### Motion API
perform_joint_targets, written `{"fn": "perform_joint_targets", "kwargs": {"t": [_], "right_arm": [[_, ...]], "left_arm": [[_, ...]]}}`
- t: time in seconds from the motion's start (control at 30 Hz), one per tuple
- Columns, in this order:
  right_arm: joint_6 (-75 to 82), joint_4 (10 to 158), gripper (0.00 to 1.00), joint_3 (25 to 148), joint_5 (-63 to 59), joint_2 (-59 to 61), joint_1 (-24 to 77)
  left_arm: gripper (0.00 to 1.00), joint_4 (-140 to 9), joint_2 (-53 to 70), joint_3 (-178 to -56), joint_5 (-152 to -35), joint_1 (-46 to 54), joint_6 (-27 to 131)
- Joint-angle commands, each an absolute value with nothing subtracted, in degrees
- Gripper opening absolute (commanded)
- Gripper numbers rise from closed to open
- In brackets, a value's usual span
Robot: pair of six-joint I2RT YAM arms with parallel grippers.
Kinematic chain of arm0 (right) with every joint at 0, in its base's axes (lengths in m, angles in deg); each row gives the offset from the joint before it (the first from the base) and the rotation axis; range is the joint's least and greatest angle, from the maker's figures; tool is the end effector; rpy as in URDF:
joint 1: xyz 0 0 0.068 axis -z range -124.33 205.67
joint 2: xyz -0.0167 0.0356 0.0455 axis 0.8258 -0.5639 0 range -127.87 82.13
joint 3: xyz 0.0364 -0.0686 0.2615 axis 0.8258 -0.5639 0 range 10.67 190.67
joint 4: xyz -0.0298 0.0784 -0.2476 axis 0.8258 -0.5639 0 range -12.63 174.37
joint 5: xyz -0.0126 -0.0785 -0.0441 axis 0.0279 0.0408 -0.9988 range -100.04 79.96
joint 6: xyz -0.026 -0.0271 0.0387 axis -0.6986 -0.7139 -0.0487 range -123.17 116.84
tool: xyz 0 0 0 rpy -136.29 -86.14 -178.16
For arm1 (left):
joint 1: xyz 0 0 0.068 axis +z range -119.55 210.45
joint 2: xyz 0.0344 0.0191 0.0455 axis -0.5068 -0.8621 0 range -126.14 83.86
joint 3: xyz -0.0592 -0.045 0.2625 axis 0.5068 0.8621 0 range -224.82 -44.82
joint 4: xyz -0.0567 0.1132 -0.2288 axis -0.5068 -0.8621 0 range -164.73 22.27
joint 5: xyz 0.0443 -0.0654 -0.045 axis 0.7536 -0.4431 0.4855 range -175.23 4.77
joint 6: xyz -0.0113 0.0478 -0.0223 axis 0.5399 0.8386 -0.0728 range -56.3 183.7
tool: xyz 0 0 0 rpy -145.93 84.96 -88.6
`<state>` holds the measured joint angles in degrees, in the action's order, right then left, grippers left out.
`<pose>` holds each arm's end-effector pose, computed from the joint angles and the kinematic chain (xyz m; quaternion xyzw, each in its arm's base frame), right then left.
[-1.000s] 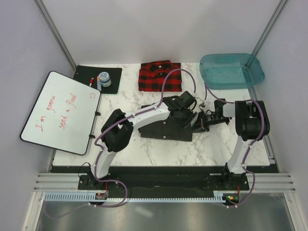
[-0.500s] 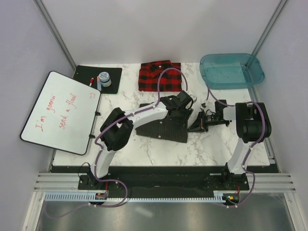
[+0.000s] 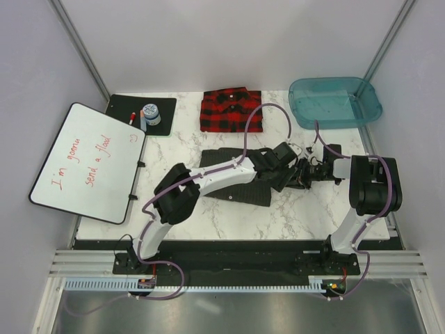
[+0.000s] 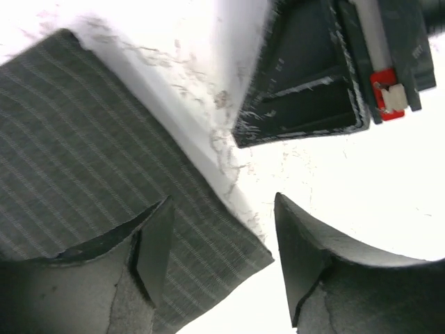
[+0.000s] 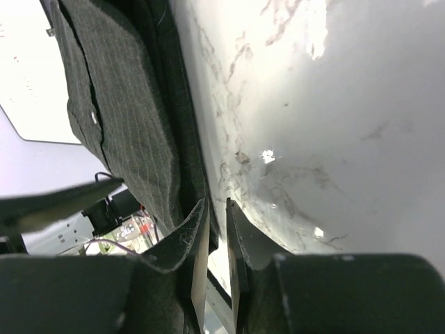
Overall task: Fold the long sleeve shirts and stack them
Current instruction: Fold the shirt
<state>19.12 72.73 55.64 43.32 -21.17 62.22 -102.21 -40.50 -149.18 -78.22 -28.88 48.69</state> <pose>0.2944 -0.0049 0.1039 0.1434 0.8716 0.4593 0.0934 0.2502 -0.4135 0.2151 0.3413 0.8874 -0.1376 0.2777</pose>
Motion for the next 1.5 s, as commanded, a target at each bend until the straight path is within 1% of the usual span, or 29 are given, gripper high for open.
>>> {"fn": "perform_joint_targets", "kwargs": {"t": [0.0,0.17,0.27,0.3,0.37,0.4,0.53,0.57,0.6,0.63,0.7,0.73,0.77,0.83,0.87,0.93,0.97,1.0,1.17,1.47], "right_arm": [[20.9,74.6,0.23,54.6,41.6,-19.8,63.1],[21.2,75.0,0.23,54.4,42.3,-20.3,63.3],[21.4,75.3,0.23,54.3,43.0,-21.2,63.3],[21.5,75.5,0.23,54.3,43.3,-21.4,63.3],[22.1,76.5,0.23,54.1,44.2,-21.5,63.3],[22.7,77.0,0.23,53.9,44.5,-21.6,63.2],[23.3,77.9,0.23,53.8,45.6,-22.1,62.6],[23.4,78.1,0.23,53.9,45.8,-22.2,62.5],[23.6,78.3,0.23,54.0,46.3,-22.4,62.4],[23.6,78.3,0.23,54.2,46.3,-22.4,62.0],[24.0,78.7,0.23,54.1,46.5,-22.4,61.9],[24.3,78.9,0.23,54.1,46.6,-22.4,61.7],[24.2,78.9,0.23,54.1,46.5,-22.4,61.7],[24.5,79.1,0.23,54.0,46.8,-22.4,61.6],[24.5,79.4,0.23,53.8,46.8,-22.4,61.6],[24.8,79.5,0.24,53.8,46.7,-22.4,61.6],[25.0,79.6,0.24,53.8,46.8,-22.5,61.5],[25.0,79.6,0.24,53.8,46.8,-22.5,61.5],[24.9,79.7,0.24,53.8,46.8,-22.4,61.5],[25.1,79.6,0.25,53.7,46.9,-22.7,61.6]], "left_arm": [[0.62,-105.1,-44.0,-152.3,-71.8,-30.7,50.7],[0.54,-108.0,-46.8,-154.2,-70.1,-30.6,51.0],[0.44,-108.4,-47.3,-155.1,-70.2,-30.4,50.7],[0.37,-108.4,-46.8,-155.2,-70.3,-30.3,50.4],[0.32,-108.2,-45.4,-155.0,-71.2,-30.0,50.1],[0.27,-108.1,-44.8,-154.9,-71.8,-29.9,50.1],[0.25,-107.5,-41.9,-154.0,-74.8,-29.9,50.0],[0.26,-107.5,-41.2,-153.7,-75.2,-29.9,50.1],[0.3,-107.4,-40.9,-153.4,-75.5,-29.9,50.2],[0.32,-107.4,-40.7,-153.1,-75.6,-29.9,50.4],[0.31,-107.5,-40.4,-152.3,-76.4,-29.7,50.5],[0.27,-107.5,-40.3,-152.0,-76.9,-29.4,50.8],[0.14,-107.4,-40.3,-151.8,-77.2,-29.2,50.9],[0.03,-107.5,-40.6,-151.7,-78.5,-28.5,51.0],[0.02,-107.5,-40.8,-151.3,-79.0,-28.3,51.0],[0.02,-107.5,-40.9,-151.5,-79.8,-27.9,51.0],[0.11,-107.5,-40.9,-151.7,-80.6,-27.7,50.7],[0.16,-107.5,-41.1,-152.0,-81.4,-27.9,50.6],[0.32,-107.4,-42.3,-153.5,-81.5,-28.2,50.1],[0.33,-107.5,-46.0,-154.7,-80.6,-28.2,50.3]]}}
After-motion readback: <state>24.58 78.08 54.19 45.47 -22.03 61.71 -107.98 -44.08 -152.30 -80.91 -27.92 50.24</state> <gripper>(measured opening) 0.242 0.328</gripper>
